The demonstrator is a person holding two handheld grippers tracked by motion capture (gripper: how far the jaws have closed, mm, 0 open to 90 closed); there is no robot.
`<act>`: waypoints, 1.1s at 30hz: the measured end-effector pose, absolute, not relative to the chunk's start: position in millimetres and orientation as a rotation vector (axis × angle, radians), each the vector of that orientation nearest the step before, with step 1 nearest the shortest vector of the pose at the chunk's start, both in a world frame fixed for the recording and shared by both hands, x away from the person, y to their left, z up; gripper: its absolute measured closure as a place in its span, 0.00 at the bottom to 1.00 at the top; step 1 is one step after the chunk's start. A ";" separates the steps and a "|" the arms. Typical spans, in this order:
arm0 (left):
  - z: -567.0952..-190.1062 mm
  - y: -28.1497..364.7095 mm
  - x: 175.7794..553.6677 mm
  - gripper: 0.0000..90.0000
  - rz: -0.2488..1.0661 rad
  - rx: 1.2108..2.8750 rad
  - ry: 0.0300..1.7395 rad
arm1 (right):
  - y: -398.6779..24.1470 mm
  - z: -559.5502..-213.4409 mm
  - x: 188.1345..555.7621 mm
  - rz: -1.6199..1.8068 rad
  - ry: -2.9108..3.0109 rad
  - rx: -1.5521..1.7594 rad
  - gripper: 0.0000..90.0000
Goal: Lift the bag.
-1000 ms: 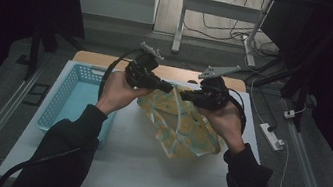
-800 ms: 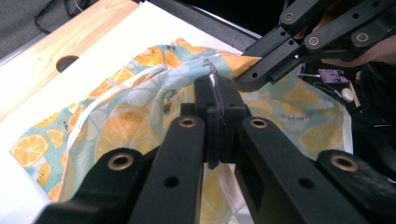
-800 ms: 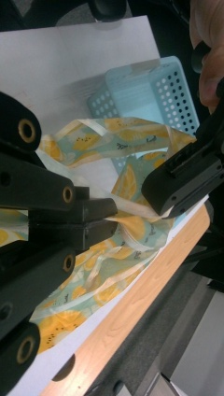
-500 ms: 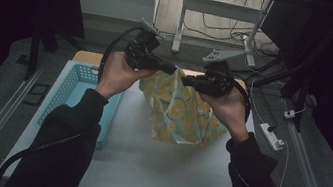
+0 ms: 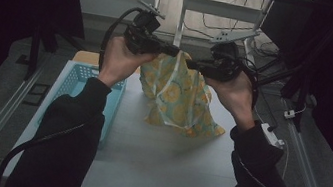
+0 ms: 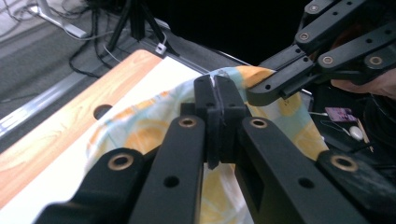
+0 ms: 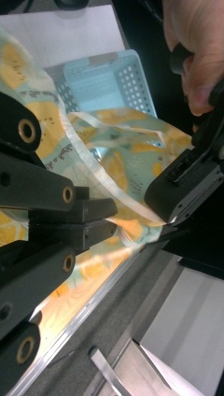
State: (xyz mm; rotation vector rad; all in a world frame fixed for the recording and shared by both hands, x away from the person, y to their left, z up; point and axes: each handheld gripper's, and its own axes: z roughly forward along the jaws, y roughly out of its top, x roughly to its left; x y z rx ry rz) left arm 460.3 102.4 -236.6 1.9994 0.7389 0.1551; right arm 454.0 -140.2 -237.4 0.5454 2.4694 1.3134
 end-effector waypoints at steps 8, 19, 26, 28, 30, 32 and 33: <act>-234.6 100.9 460.6 0.99 0.192 1.992 0.736 | -142.0 -230.7 456.2 1.330 2.447 0.555 1.00; -269.0 95.1 471.9 0.98 0.192 2.015 0.754 | -143.8 -269.3 472.2 1.283 2.488 0.610 1.00; -306.3 85.2 481.3 0.98 0.166 2.052 0.773 | -144.2 -299.8 481.5 1.260 2.519 0.645 1.00; -315.5 83.0 483.8 0.98 0.159 2.067 0.774 | -145.0 -309.2 485.4 1.249 2.531 0.659 1.00; -322.4 82.0 485.7 0.97 0.160 2.076 0.773 | -147.0 -317.5 489.3 1.255 2.538 0.683 1.00; -327.8 81.8 488.2 0.97 0.152 2.079 0.781 | -148.7 -324.1 492.2 1.261 2.542 0.699 1.00; -330.3 81.9 489.5 0.97 0.151 2.078 0.782 | -149.2 -326.8 493.1 1.263 2.542 0.704 1.00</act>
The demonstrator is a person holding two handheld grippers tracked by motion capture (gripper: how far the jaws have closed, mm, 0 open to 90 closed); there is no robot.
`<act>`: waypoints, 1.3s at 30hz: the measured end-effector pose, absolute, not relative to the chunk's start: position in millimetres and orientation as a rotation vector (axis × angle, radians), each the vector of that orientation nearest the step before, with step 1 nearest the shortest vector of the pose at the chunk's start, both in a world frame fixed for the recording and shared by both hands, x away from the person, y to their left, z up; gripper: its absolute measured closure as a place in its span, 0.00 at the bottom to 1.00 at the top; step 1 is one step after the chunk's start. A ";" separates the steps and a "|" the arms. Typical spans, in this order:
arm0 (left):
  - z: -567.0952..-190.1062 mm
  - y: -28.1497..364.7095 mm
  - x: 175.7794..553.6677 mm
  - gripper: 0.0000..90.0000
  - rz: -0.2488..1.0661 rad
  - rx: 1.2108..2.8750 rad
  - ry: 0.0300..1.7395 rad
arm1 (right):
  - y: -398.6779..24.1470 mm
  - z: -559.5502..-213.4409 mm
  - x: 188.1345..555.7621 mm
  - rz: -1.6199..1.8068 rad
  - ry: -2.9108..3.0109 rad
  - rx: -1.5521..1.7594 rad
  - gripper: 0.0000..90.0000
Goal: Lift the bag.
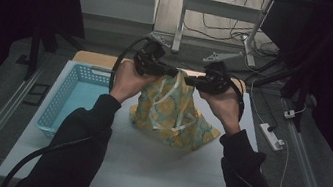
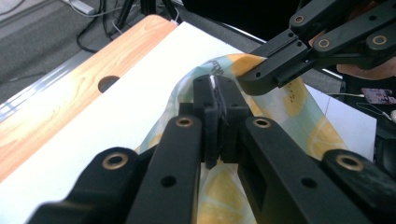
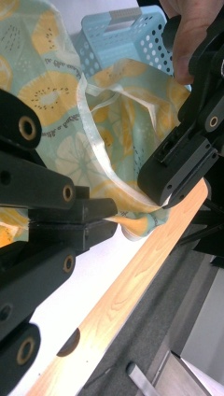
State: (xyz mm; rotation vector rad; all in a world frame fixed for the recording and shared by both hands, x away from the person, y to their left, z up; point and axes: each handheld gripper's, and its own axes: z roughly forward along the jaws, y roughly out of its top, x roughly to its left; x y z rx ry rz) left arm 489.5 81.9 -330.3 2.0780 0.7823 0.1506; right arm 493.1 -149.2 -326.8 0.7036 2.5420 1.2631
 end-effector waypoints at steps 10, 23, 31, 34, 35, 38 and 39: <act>-347.5 84.4 490.4 0.73 0.172 2.085 0.804 | -150.0 -339.6 495.6 1.274 2.552 0.747 0.89; -340.6 108.0 471.9 0.28 0.284 2.092 0.780 | -151.4 -327.1 487.5 1.309 2.515 0.752 0.59; -338.5 127.0 459.9 0.13 0.230 2.061 0.781 | -154.7 -324.0 481.0 1.324 2.515 0.749 0.46; -341.9 132.4 455.5 0.06 0.225 2.063 0.778 | -156.1 -325.1 478.1 1.333 2.508 0.748 0.40; -343.4 133.8 454.0 0.04 0.228 2.063 0.783 | -156.4 -326.0 477.5 1.330 2.508 0.750 0.38; -347.9 140.3 449.7 0.00 0.215 2.059 0.782 | -156.6 -329.9 475.6 1.318 2.517 0.752 0.32; -349.4 142.7 447.9 0.00 0.217 2.053 0.787 | -156.6 -331.2 474.6 1.310 2.514 0.750 0.31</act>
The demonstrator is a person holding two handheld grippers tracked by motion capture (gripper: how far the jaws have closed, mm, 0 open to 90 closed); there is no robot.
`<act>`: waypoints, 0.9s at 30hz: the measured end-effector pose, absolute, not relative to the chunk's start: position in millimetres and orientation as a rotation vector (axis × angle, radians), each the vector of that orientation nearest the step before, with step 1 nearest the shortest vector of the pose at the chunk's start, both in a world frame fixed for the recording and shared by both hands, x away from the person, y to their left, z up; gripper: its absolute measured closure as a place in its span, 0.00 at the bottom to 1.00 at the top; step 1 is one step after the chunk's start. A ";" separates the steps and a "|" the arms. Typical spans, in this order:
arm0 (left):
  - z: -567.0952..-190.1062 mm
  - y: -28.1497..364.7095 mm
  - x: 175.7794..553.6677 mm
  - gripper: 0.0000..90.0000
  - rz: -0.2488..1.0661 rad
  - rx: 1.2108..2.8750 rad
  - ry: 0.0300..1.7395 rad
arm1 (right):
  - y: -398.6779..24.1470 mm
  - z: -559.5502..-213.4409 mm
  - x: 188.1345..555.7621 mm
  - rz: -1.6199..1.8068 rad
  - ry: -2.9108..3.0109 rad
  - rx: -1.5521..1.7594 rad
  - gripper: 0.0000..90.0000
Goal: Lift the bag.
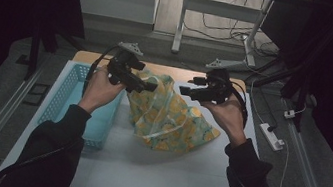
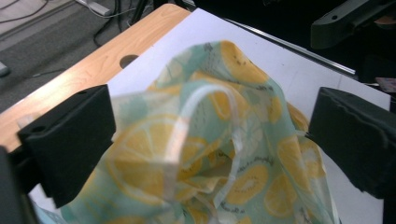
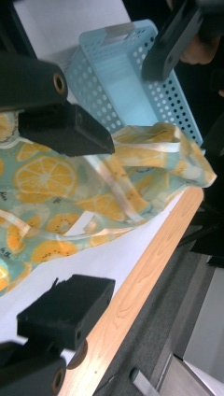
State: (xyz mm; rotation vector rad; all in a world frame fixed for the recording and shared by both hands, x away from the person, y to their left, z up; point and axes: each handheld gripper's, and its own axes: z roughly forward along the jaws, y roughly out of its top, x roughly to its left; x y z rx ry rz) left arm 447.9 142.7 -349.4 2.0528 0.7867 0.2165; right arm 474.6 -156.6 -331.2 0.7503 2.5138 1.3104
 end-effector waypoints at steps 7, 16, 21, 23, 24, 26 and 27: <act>-358.6 160.5 434.8 0.00 0.271 2.030 0.802 | -156.9 -341.4 467.1 1.313 2.483 0.726 0.14; -369.1 175.4 417.4 0.00 0.260 1.995 0.826 | -161.7 -356.0 457.4 1.335 2.479 0.712 0.05; -378.3 178.0 407.7 0.00 0.247 2.007 0.843 | -165.5 -368.5 453.7 1.327 2.482 0.719 0.04; -382.4 179.5 403.4 0.00 0.249 2.009 0.851 | -166.9 -373.2 452.4 1.322 2.484 0.724 0.04; -384.4 180.4 401.1 0.00 0.248 2.007 0.854 | -167.7 -375.3 451.7 1.318 2.483 0.727 0.04; -388.1 182.3 396.4 0.00 0.249 2.005 0.860 | -169.1 -379.4 449.9 1.321 2.481 0.735 0.03; -389.9 183.5 394.0 0.00 0.250 2.004 0.861 | -169.7 -381.3 448.9 1.323 2.478 0.738 0.03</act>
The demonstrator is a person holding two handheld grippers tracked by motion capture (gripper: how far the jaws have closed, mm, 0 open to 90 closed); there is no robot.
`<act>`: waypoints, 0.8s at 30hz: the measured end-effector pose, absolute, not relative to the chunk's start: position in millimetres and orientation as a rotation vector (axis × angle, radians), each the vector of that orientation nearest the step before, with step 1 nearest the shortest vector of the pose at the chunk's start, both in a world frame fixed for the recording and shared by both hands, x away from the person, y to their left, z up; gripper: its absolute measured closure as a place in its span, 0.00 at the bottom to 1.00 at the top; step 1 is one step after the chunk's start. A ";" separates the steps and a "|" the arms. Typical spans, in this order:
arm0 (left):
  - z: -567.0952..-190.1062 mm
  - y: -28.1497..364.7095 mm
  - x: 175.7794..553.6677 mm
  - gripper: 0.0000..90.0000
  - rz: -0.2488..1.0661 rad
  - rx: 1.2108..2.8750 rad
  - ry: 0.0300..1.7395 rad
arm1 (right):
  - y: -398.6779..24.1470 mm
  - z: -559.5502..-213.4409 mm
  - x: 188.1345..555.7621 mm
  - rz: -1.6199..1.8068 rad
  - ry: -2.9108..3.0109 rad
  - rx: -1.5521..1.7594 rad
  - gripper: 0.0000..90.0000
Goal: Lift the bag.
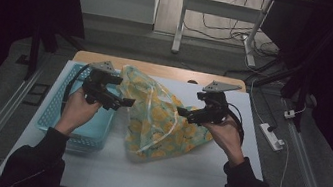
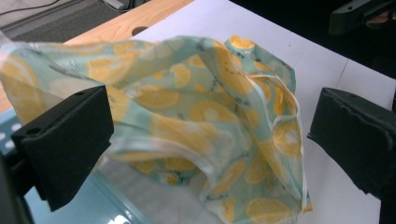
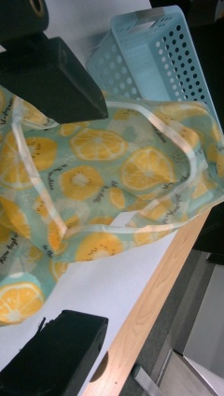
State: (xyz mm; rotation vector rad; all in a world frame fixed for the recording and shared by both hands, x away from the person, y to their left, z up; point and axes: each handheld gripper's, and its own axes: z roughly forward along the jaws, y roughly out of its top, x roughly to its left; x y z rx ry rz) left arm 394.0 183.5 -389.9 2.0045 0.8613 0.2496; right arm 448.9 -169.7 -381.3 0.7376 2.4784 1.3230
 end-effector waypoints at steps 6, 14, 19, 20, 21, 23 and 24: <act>-403.4 190.1 380.4 0.00 0.255 1.992 0.890 | -171.7 -391.2 441.6 1.316 2.468 0.737 0.03; -426.7 194.7 366.8 0.00 0.242 1.987 0.923 | -172.8 -403.9 430.7 1.297 2.461 0.724 0.02; -440.8 196.9 356.6 0.00 0.244 1.976 0.945 | -173.2 -411.2 423.9 1.276 2.465 0.717 0.02; -443.9 197.4 354.7 0.00 0.244 1.967 0.952 | -172.8 -411.7 422.9 1.258 2.470 0.708 0.01; -446.8 197.9 353.3 0.00 0.244 1.961 0.960 | -172.6 -412.0 421.8 1.250 2.464 0.701 0.01; -450.7 198.1 351.9 0.00 0.242 1.982 0.966 | -172.5 -412.5 419.1 1.255 2.462 0.699 0.01; -451.9 198.1 350.5 0.00 0.259 1.983 0.971 | -172.3 -413.3 417.6 1.259 2.463 0.700 0.01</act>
